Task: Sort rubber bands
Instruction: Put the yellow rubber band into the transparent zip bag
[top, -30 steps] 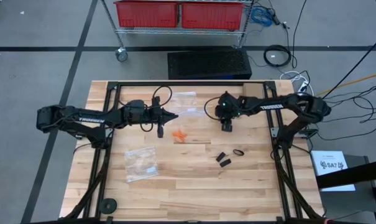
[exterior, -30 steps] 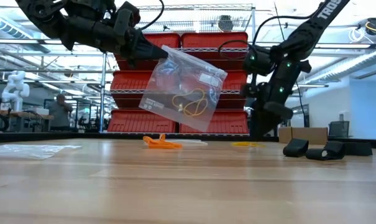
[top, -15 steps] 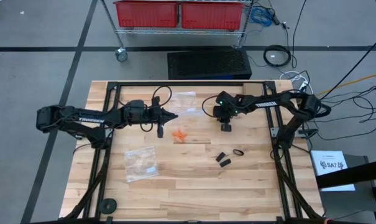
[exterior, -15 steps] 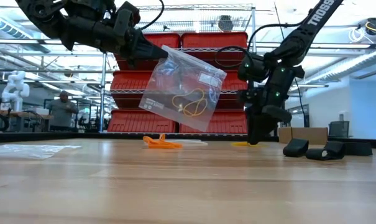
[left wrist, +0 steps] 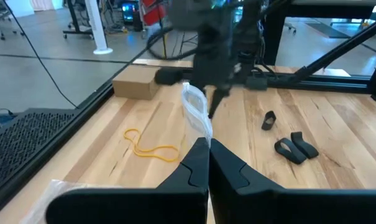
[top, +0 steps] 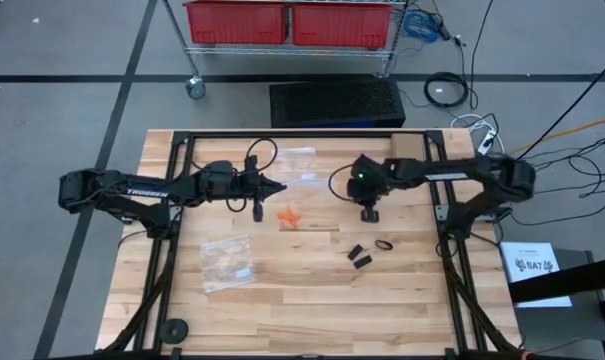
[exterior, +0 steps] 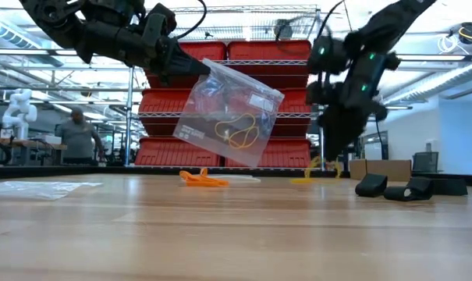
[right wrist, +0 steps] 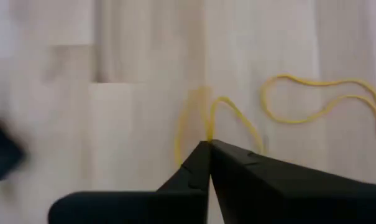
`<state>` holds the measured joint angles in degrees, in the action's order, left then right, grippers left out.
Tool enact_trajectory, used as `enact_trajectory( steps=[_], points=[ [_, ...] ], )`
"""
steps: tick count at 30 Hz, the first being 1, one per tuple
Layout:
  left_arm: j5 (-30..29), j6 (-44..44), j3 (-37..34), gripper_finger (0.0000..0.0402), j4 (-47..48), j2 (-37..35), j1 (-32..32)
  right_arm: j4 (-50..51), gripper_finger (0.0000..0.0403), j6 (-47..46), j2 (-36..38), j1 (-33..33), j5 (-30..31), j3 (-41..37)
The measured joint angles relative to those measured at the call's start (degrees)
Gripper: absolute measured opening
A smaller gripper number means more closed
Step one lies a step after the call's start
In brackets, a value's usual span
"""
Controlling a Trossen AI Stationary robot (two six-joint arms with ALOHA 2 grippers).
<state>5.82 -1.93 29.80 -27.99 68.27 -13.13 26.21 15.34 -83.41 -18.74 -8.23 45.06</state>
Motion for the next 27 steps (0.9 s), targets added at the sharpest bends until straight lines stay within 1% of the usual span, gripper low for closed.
enact_trajectory(
  steps=[3,6,9,12,16,20,27],
  points=[
    [0.00,0.11,0.00,0.0000,-0.07,0.00,0.02,0.10,0.0000,-3.69,4.66,3.09,-0.12,0.12],
    [0.00,0.13,0.00,0.0000,-0.12,0.00,0.02,-0.27,0.0000,-7.08,8.33,5.89,0.27,1.87],
    [0.00,0.10,0.00,0.0000,-0.17,0.00,0.02,-0.70,0.0000,-9.20,10.70,8.72,1.02,5.50],
    [0.29,0.11,0.00,0.0000,-0.50,0.00,0.02,-1.65,0.0000,-9.96,11.12,11.14,3.99,10.90],
    [1.27,0.15,0.00,0.0000,-0.55,0.00,0.26,-3.14,0.0000,-8.57,9.51,13.10,7.64,18.64],
    [1.42,0.15,0.00,0.0000,-0.85,0.00,0.99,-3.29,0.0000,-6.03,5.92,13.66,9.82,25.00],
    [1.73,0.08,0.00,0.0000,-2.96,0.00,2.22,-3.03,0.0000,-1.40,-2.50,13.08,11.09,31.25]
  ],
)
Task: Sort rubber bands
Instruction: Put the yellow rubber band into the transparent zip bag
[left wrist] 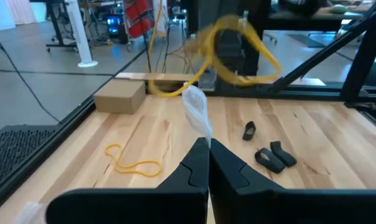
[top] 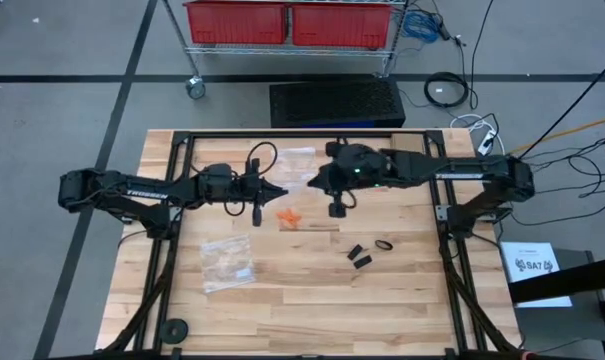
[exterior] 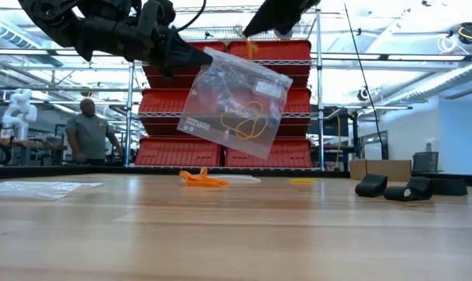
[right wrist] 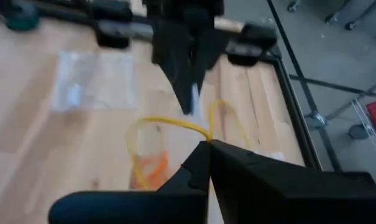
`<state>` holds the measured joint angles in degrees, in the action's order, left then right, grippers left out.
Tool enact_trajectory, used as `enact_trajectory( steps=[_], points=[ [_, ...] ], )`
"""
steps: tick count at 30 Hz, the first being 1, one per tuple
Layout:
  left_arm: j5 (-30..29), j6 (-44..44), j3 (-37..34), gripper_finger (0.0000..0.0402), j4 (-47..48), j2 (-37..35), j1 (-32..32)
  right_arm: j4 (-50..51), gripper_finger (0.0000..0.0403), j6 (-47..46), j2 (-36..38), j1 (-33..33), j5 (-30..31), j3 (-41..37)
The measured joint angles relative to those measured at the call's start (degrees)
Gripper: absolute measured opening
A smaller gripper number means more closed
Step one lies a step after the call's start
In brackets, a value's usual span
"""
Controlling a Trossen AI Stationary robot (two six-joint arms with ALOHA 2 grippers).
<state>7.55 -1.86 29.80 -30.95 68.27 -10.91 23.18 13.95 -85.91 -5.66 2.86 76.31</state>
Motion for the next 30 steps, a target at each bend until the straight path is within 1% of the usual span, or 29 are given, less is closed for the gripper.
enact_trajectory(
  steps=[2,5,11,14,18,26,30],
  points=[
    [0.61,-0.20,0.00,0.0000,-0.47,0.00,0.06,0.79,0.0000,0.62,-1.83,-0.59,1.60,0.51],
    [1.02,-0.21,0.00,0.0000,-0.28,0.00,0.07,1.65,0.0000,0.41,-3.22,-1.65,2.35,0.72],
    [1.27,-0.22,0.00,0.0000,-0.14,0.00,0.06,0.55,0.0000,0.55,-3.12,-2.10,8.99,0.79],
    [1.27,-0.22,0.01,0.0000,0.04,0.00,0.07,-0.04,0.0000,1.52,-2.78,-2.17,10.83,0.79],
    [1.27,-0.18,0.01,0.0000,0.14,0.00,0.07,0.17,0.0000,1.76,-2.69,-1.85,12.30,0.79],
    [1.24,-0.08,0.02,0.0000,-0.04,0.00,0.06,0.18,0.0000,1.68,-2.64,0.81,12.53,0.79],
    [1.22,-0.03,0.02,0.0000,-0.05,0.00,0.06,0.31,0.0000,1.25,-2.64,2.34,15.31,0.79]
  ],
)
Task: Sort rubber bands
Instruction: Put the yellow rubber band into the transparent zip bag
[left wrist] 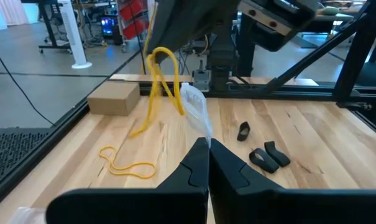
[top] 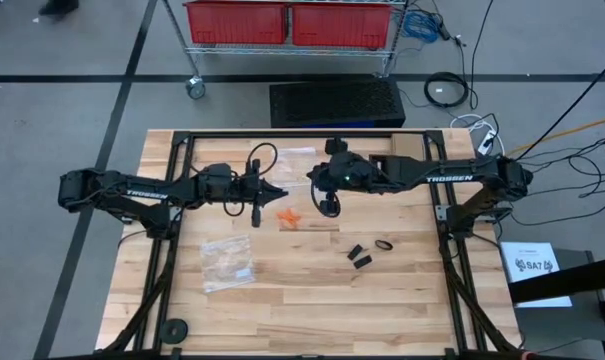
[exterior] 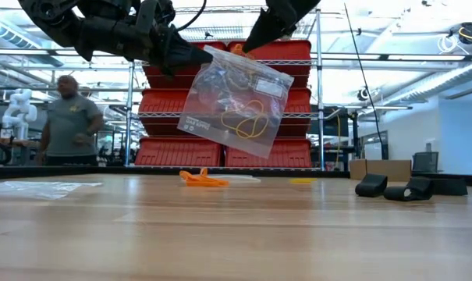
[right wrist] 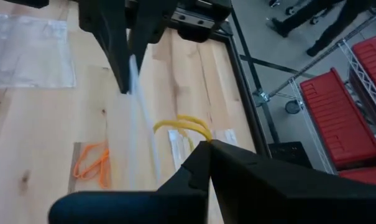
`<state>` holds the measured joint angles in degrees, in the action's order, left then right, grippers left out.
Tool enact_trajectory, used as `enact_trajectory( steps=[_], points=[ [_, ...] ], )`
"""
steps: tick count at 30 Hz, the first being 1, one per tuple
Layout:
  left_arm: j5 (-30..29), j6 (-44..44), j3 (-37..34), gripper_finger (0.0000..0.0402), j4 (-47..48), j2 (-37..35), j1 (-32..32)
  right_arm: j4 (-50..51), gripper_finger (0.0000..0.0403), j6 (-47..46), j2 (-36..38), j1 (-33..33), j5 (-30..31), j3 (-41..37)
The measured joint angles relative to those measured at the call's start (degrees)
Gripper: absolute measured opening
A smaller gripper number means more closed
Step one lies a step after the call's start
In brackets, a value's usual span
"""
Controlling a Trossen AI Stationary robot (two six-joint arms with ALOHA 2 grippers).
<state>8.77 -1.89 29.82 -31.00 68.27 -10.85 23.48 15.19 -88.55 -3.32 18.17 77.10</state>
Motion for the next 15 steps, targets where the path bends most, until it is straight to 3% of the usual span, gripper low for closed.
enact_trajectory(
  steps=[15],
  points=[
    [-1.48,0.11,0.00,0.0000,0.32,0.00,0.00,2.93,0.0000,-2.83,0.07,4.05,5.88,2.36]
  ],
)
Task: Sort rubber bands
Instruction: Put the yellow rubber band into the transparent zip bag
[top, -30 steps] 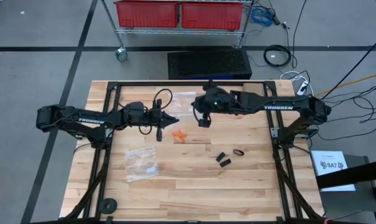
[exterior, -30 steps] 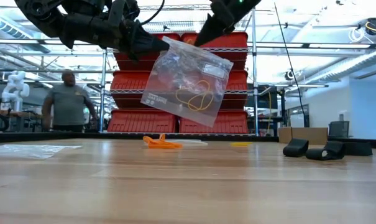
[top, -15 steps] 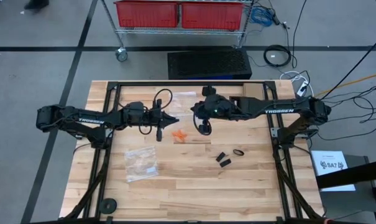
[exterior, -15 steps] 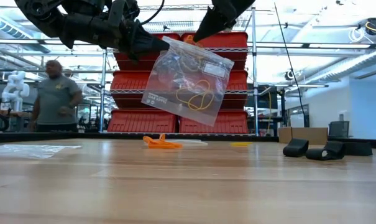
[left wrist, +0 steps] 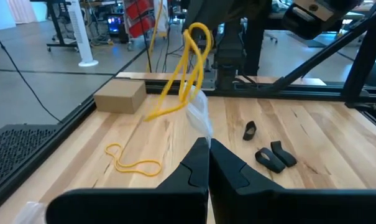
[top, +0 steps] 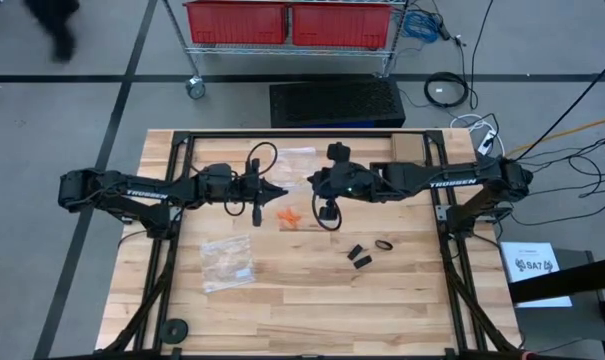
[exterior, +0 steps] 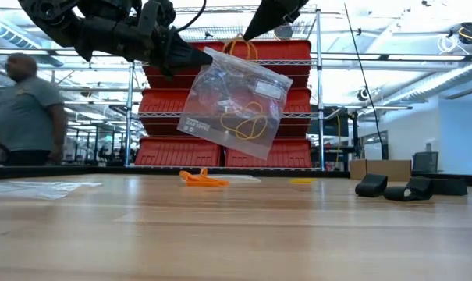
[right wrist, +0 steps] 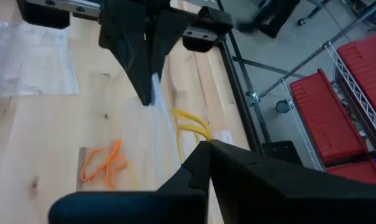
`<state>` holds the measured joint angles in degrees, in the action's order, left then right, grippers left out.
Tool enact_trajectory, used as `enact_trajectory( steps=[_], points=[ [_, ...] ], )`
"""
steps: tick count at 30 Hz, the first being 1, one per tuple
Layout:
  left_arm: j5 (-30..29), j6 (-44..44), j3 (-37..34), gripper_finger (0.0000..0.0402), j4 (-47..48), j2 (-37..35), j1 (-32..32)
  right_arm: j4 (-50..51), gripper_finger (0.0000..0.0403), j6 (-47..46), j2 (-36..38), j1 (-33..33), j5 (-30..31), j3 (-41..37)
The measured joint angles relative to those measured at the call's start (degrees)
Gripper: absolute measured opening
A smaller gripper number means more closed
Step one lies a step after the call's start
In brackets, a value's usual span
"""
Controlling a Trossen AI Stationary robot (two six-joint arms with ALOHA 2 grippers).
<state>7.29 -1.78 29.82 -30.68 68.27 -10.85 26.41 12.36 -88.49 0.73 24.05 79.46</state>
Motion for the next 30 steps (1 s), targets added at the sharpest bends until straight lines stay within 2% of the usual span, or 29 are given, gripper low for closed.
enact_trajectory(
  steps=[10,30],
  points=[
    [-0.02,0.07,0.00,0.0000,0.18,0.00,0.00,1.34,0.0000,-0.97,0.00,1.76,3.25,1.43],
    [-0.04,0.03,0.00,0.0000,1.03,0.00,0.00,4.98,0.0000,-3.80,0.00,2.92,2.94,3.61]
  ],
)
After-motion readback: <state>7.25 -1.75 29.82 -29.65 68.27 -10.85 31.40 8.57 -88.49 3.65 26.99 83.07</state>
